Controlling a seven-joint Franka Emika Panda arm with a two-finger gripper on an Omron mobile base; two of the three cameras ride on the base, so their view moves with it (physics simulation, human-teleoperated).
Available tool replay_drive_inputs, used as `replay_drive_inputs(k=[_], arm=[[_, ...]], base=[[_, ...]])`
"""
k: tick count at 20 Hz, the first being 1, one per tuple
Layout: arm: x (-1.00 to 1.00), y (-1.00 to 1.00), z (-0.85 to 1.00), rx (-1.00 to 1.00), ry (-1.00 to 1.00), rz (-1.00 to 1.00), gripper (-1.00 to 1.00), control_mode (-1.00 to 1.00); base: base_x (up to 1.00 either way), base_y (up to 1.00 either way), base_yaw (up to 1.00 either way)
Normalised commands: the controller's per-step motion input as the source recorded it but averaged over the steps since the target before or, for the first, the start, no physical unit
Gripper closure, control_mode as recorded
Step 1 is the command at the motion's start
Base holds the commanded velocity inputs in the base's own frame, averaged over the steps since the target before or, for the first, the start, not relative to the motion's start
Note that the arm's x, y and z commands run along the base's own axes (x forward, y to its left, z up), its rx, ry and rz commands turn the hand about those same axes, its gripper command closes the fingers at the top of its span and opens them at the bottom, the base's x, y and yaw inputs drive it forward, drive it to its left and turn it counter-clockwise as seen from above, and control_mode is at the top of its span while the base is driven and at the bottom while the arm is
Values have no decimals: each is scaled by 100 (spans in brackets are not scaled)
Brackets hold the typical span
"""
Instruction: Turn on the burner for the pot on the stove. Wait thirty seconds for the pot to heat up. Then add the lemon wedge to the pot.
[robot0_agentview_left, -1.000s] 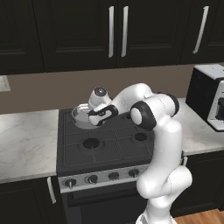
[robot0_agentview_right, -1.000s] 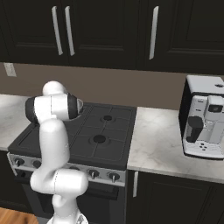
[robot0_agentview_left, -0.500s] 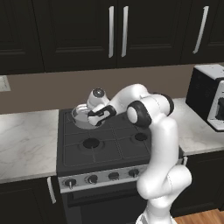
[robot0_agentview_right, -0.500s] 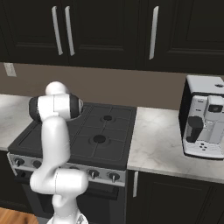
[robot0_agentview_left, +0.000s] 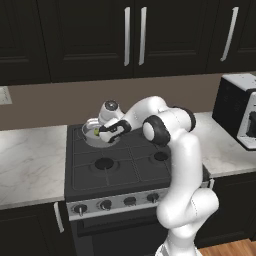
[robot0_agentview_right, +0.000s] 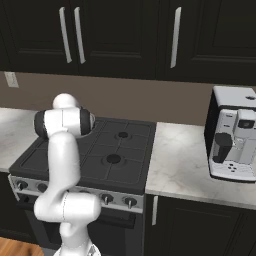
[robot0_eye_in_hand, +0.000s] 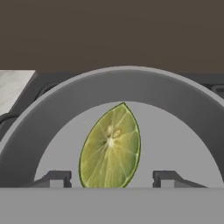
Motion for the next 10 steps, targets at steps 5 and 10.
replay_drive_inputs(k=[5,10], arm=[[0,0,0,0,0,0,-100,-100],[-7,0,10,0,-2,0,-100,-100]], base=[[0,0,0],[0,0,0]])
